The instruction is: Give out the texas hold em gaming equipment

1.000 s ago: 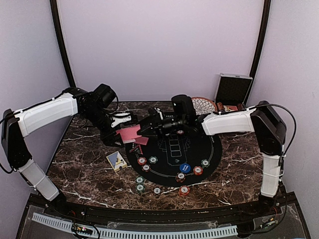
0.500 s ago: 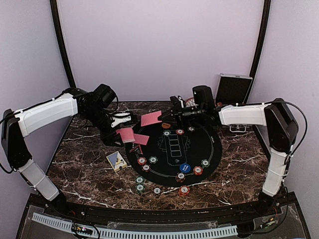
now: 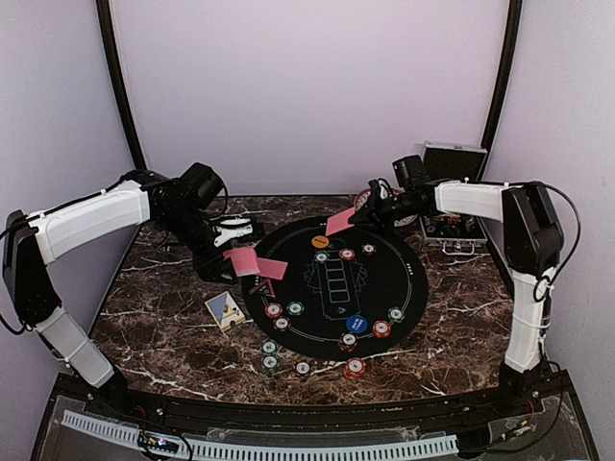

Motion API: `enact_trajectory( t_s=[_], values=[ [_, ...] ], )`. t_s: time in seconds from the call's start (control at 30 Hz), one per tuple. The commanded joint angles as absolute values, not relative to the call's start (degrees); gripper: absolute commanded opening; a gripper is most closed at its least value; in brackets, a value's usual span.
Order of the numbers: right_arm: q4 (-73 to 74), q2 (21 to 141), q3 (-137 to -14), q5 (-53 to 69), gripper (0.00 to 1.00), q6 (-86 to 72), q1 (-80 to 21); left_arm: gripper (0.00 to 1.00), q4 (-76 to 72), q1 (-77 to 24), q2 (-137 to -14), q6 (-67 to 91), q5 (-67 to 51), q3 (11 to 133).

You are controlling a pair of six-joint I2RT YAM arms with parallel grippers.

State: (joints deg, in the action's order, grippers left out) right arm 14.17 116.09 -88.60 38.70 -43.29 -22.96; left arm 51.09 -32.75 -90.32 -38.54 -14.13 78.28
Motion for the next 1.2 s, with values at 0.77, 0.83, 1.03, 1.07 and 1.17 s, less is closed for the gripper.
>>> enact_trajectory(
  t_s=[0.77, 0.83, 1.03, 1.07, 1.17],
  values=[
    [29.2, 133.1, -111.1, 25.9, 0.41, -32.6, -21.7, 0.00, 53.2, -32.9, -87.9, -39.4, -15.8, 78.2],
    [29.9, 131.9, -111.2, 24.3, 0.43, -31.8, -21.7, 0.00, 53.2, -32.8, -88.0, -39.3, -15.8, 78.3],
    [30.5, 127.1, -109.9, 20.7, 0.53, -30.8, -22.0, 0.00, 53.8, -32.9, -88.1, -39.5, -16.0, 79.2],
    [30.6, 126.3, -109.5, 20.3, 0.55, -30.6, -22.2, 0.00, 53.9, -32.8, -88.1, -39.5, -15.8, 79.3],
    [30.8, 123.2, -107.5, 20.2, 0.60, -29.7, -23.4, 0.00, 53.7, -32.8, -88.0, -39.3, -15.7, 79.2]
  ],
)
